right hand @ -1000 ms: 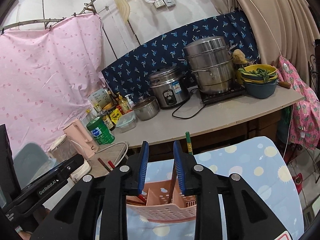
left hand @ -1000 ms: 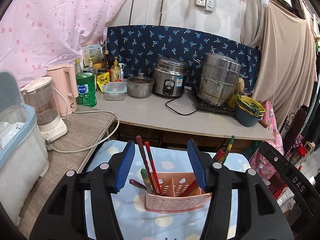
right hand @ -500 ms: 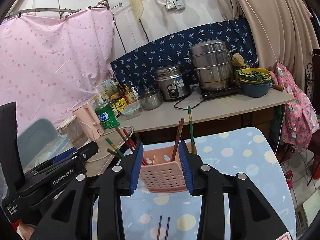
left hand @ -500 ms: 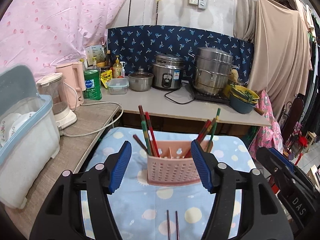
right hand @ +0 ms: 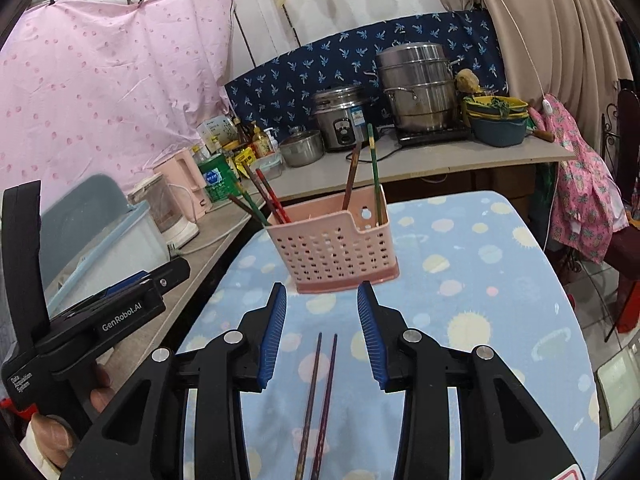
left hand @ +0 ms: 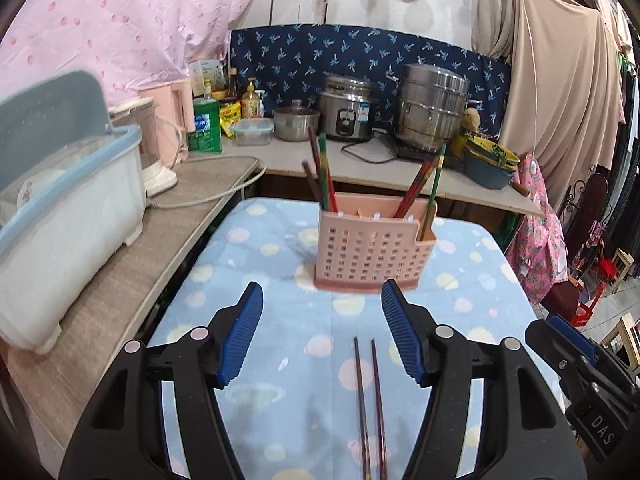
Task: Organize utensils
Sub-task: 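Open both tools to drop the chopsticks into the pink holder, then close the left tool on a brown chopstick while the right tool closes on a dark red chopstick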
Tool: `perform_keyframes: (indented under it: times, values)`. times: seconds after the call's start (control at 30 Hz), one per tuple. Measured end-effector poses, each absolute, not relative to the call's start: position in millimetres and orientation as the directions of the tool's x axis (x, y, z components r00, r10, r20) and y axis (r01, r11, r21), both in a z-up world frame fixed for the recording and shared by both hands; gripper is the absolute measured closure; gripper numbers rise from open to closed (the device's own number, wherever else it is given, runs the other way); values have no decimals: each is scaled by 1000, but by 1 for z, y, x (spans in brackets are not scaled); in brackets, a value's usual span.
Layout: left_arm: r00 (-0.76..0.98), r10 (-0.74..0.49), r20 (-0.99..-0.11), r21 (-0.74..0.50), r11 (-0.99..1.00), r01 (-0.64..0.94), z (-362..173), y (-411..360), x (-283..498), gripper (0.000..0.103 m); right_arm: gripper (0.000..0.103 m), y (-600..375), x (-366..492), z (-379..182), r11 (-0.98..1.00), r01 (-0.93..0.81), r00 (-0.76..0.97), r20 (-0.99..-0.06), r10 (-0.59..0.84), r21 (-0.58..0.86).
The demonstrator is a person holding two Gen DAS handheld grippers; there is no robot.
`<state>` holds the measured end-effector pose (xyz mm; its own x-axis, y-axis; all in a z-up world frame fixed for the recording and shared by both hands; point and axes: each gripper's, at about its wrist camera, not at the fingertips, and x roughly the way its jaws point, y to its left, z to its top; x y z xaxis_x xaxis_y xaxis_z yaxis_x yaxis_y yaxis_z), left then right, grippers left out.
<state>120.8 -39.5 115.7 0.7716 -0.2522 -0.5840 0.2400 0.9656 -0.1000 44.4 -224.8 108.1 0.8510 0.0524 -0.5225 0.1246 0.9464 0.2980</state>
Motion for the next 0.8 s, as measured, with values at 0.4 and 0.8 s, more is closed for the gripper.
perform_keyframes:
  times: [0.4, 0.8]
  values:
    - [680, -226, -698, -67, 965, 253, 41, -29, 77, 44, 67, -198, 1, 27, 961, 128, 742, -667, 72, 247]
    - [579, -185, -794, -47, 968, 245, -16, -21, 60, 44, 67, -164, -7, -39, 976, 95, 641, -762, 89, 194]
